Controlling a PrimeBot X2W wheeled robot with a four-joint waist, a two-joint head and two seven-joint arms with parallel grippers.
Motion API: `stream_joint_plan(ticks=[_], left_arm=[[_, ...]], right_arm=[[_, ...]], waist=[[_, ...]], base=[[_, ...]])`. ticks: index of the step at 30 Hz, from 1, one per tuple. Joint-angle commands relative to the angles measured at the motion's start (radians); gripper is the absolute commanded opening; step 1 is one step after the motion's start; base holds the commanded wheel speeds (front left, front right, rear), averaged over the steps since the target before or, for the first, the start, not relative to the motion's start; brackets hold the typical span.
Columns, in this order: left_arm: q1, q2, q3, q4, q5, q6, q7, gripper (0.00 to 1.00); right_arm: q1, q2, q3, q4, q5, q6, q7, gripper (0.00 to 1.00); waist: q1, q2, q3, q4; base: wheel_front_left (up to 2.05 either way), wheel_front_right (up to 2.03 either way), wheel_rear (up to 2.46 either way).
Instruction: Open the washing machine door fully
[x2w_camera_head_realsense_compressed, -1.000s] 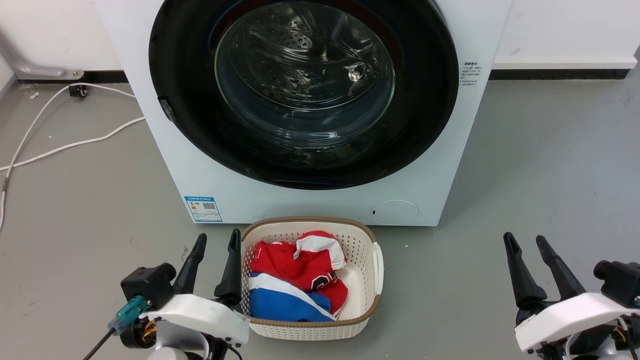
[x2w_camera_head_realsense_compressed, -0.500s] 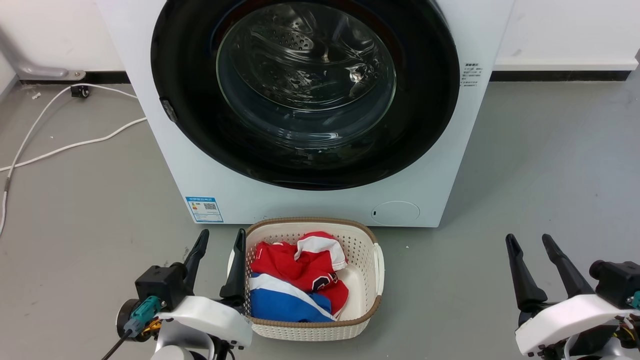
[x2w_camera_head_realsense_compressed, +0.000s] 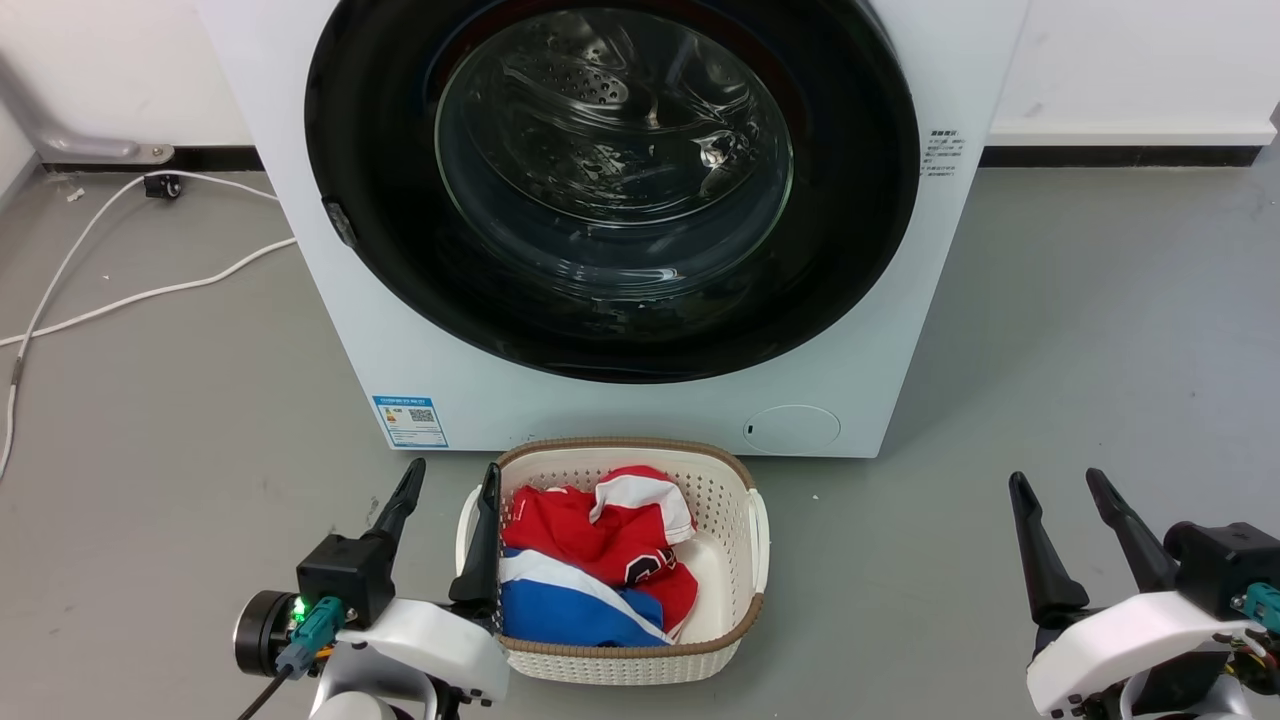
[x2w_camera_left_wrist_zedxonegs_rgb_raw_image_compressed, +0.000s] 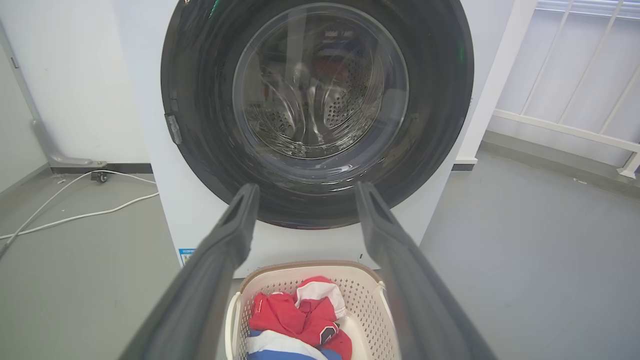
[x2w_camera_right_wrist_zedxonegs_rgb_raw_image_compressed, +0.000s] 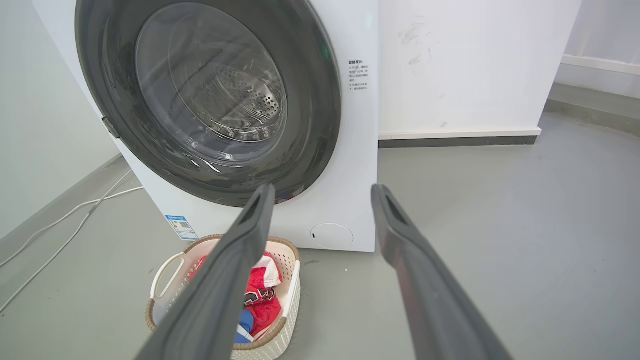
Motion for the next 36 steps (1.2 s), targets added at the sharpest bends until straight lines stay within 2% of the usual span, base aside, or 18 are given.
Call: stream_joint_plan(ticks=[1,23,36], left_arm=[[-0.013,-0.001,-0.003,-0.001,0.018,-0.003,-0.01,1.0],[-0.02,-0.029,0.024,0.06,0.134,-0.03,-0.05,1.0],[-0.023,-0.042,0.054,0.09,0.112,-0.04,-0.05,1.0]], right_arm=[[0.009,0.002,0.0,-0.011,-0.017,0.002,-0.007,1.0],[0.031,0.036,-0.033,-0.037,-0.165,0.001,-0.04,1.0],[0.031,0.049,-0.04,-0.032,-0.147,0.001,-0.045,1.0]], waist=[[0.0,-0.0001,-0.001,0.0],[0.0,-0.0001,-0.008,0.003],[0.0,-0.0001,-0.006,0.004]], base=[[0.0,0.0,0.0],[0.0,0.0,0.0],[0.0,0.0,0.0]])
